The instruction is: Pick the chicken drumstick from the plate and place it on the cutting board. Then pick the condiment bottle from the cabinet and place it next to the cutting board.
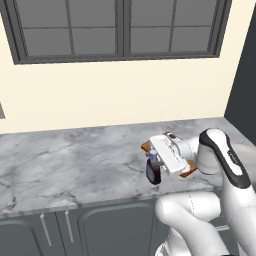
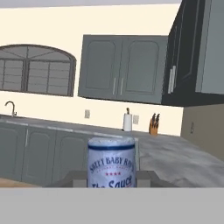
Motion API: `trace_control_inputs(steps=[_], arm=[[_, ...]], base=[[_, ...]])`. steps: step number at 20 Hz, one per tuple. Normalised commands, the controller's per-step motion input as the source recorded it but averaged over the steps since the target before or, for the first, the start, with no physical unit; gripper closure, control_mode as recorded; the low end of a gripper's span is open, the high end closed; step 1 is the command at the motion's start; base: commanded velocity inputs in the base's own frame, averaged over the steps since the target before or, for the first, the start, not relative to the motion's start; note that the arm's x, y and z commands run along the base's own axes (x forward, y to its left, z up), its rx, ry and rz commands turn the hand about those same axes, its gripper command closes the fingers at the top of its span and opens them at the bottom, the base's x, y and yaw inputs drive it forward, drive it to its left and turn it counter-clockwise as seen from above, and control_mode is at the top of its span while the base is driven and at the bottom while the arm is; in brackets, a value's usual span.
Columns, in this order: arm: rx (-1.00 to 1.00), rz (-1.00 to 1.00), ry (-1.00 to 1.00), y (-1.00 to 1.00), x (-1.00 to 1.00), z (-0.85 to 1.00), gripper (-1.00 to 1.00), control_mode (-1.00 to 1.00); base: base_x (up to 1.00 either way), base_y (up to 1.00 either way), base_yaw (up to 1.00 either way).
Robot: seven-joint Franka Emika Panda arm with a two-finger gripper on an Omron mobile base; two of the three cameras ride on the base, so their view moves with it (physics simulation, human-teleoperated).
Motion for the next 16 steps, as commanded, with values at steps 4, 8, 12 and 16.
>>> trace_control_inputs(steps=[4, 8, 12, 16], arm=[[0.00, -0.03, 0.00, 0.03, 0.03, -0.22, 1.00, -1.00], [0.00, -0.04, 0.00, 0.02, 0.02, -0.19, 1.00, -1.00], [0.00, -0.04, 0.00, 0.02, 0.04, -0.21, 1.00, -1.00], [0.00, -0.04, 0.00, 0.01, 0.10, -0.24, 1.00, -1.00]], base=[[0.00, 0.00, 0.00], [0.00, 0.00, 0.00], [0.00, 0.00, 0.00], [0.00, 0.00, 0.00]])
